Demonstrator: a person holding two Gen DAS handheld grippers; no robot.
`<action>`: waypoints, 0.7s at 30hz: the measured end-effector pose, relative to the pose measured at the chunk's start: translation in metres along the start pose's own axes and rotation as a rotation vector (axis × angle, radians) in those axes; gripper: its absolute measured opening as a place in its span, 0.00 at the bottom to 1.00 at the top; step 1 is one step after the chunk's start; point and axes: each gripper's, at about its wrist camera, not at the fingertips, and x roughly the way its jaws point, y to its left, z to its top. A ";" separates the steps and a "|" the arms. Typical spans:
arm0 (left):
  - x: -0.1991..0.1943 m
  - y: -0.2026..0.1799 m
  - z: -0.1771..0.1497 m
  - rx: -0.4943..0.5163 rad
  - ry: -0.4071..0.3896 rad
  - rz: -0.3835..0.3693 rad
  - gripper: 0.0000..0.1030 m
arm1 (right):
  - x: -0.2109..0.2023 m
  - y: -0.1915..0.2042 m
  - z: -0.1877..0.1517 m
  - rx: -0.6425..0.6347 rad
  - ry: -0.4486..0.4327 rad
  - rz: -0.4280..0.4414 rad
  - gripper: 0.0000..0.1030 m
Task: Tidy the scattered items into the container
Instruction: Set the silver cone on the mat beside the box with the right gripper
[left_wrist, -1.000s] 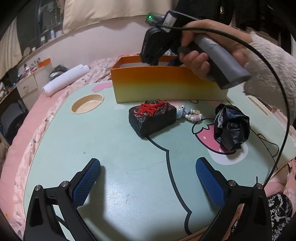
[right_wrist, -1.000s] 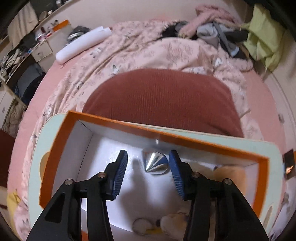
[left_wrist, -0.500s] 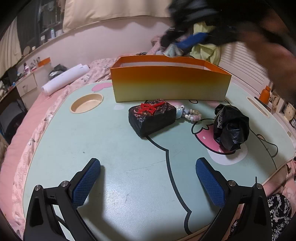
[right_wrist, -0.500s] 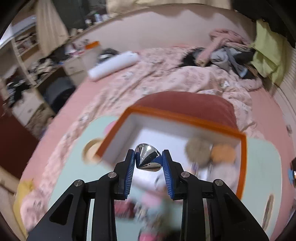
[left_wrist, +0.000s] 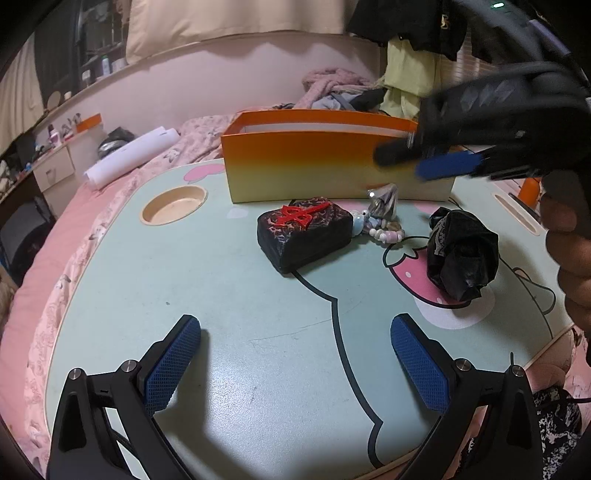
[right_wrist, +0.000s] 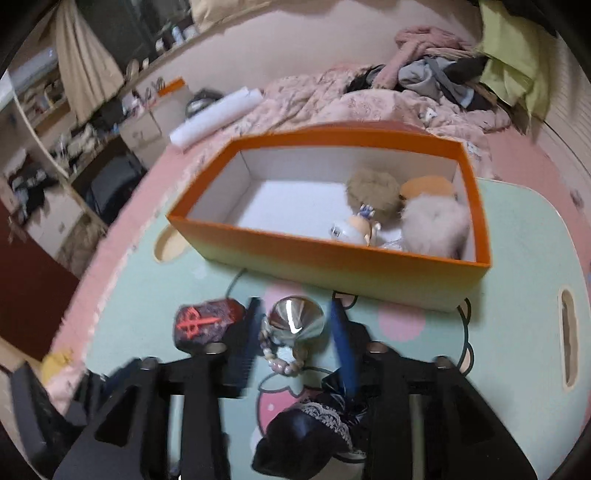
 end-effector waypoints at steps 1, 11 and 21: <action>0.000 0.000 0.000 0.000 0.000 0.000 1.00 | -0.008 -0.003 -0.001 0.009 -0.034 -0.014 0.71; -0.001 0.000 0.000 0.000 0.000 0.000 1.00 | -0.074 -0.023 -0.059 -0.051 -0.162 -0.007 0.81; -0.002 0.000 -0.001 0.001 -0.001 0.004 1.00 | -0.043 -0.032 -0.120 -0.184 -0.068 -0.076 0.82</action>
